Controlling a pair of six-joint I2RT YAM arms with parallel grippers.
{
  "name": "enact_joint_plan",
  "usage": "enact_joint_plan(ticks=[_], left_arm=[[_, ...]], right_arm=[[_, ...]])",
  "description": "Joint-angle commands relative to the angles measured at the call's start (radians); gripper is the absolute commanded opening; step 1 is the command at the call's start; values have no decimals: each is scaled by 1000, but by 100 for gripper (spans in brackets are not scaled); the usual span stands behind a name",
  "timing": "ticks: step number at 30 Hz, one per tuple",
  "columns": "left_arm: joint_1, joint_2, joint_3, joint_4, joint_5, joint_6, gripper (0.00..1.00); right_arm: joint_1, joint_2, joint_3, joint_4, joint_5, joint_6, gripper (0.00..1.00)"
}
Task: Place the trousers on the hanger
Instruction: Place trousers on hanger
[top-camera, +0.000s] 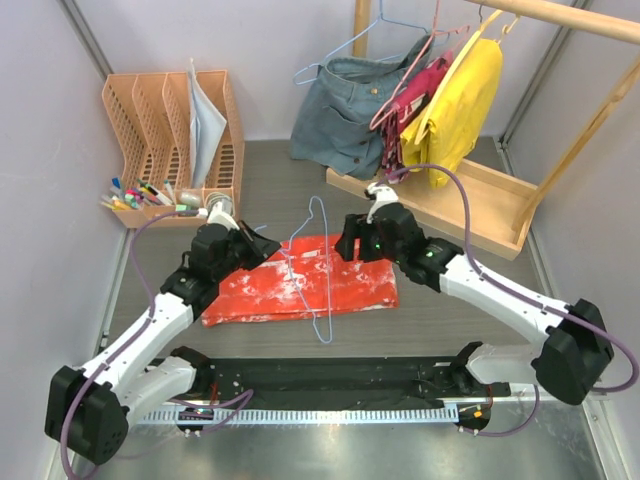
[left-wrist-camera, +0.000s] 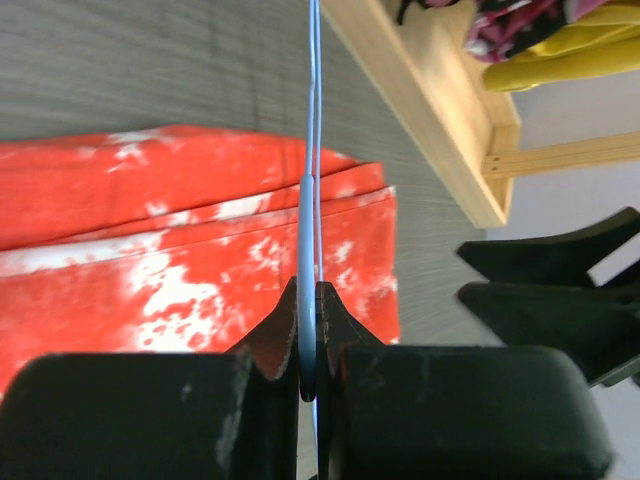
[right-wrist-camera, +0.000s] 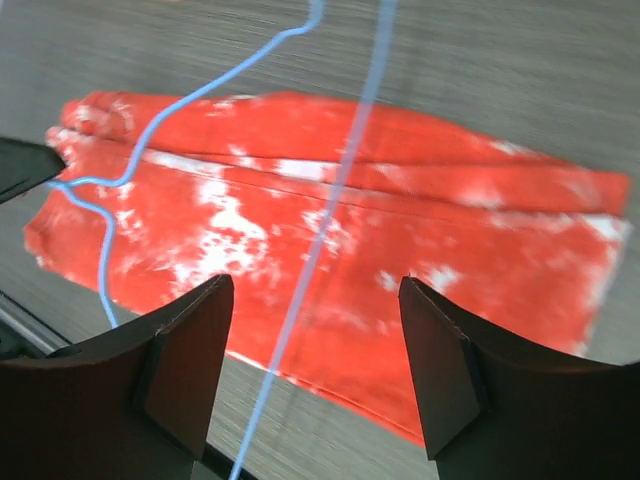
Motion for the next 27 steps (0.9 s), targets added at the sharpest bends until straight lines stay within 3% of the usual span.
enact_joint_plan(ticks=[1, 9, 16, 27], left_arm=[[-2, 12, -23, 29, -63, 27, 0], [-25, 50, -14, 3, -86, 84, 0], [-53, 46, -10, -16, -87, 86, 0], [-123, 80, 39, 24, -106, 77, 0]], right_arm=[[-103, -87, -88, -81, -65, 87, 72], [-279, -97, -203, -114, -157, 139, 64], [-405, 13, -231, -84, -249, 111, 59], [-473, 126, -252, -13, -272, 67, 68]])
